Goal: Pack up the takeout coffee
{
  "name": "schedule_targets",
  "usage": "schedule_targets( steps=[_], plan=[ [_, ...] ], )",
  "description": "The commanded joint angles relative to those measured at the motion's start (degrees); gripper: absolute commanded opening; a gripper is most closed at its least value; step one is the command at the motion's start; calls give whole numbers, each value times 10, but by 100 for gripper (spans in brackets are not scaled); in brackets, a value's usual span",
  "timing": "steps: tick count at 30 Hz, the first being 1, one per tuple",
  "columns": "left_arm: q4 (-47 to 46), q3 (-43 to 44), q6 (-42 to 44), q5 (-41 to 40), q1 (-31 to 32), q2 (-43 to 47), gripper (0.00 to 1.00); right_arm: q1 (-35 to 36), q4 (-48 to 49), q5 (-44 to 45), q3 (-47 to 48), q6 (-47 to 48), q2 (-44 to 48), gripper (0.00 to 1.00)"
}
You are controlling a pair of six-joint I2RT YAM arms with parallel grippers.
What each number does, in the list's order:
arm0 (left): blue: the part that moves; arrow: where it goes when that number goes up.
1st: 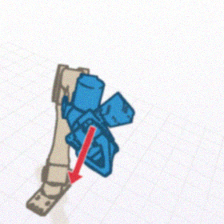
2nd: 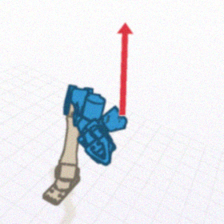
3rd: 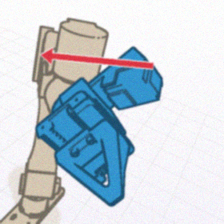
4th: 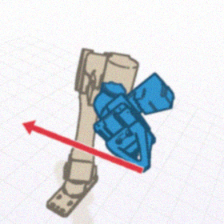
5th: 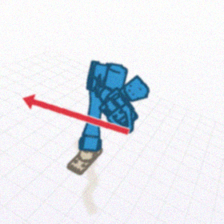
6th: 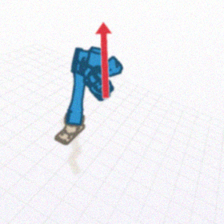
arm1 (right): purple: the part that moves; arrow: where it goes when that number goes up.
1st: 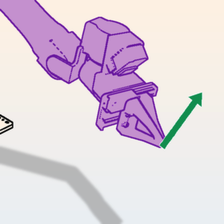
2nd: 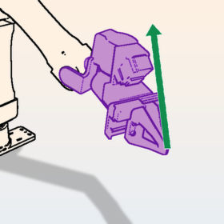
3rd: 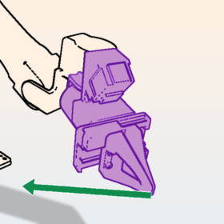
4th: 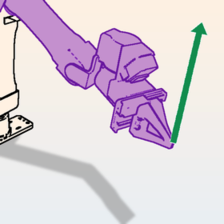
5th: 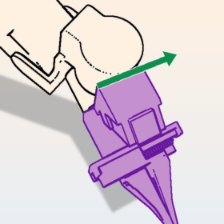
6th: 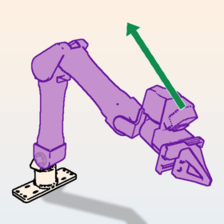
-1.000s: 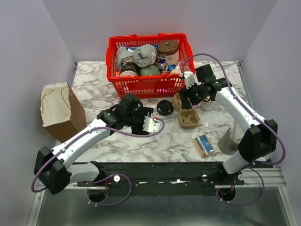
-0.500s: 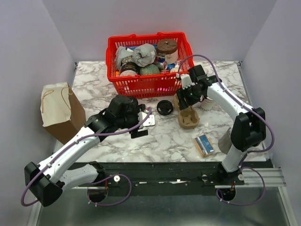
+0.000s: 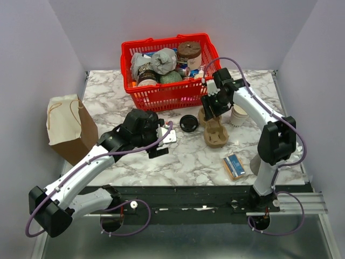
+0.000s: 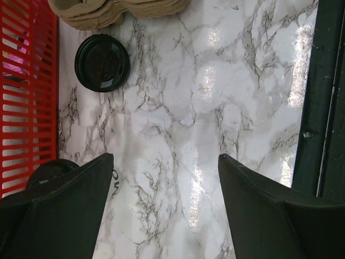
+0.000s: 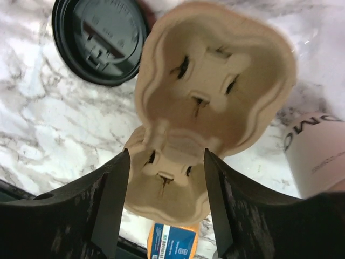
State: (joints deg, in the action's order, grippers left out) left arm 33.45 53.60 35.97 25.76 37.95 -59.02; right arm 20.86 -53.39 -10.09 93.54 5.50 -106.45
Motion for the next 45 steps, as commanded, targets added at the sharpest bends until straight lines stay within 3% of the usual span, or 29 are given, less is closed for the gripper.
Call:
schedule_targets(
  steps=[1,12,45],
  plan=[
    [-8,-7,0,-4,-3,1,87,-6,84,6,89,6,-25,66],
    [-15,-32,-12,-5,-14,24,87,-6,92,2,-107,-22,89,66],
    [-41,-38,-36,-4,-24,11,88,-5,119,29,-128,-22,29,63]
  ],
)
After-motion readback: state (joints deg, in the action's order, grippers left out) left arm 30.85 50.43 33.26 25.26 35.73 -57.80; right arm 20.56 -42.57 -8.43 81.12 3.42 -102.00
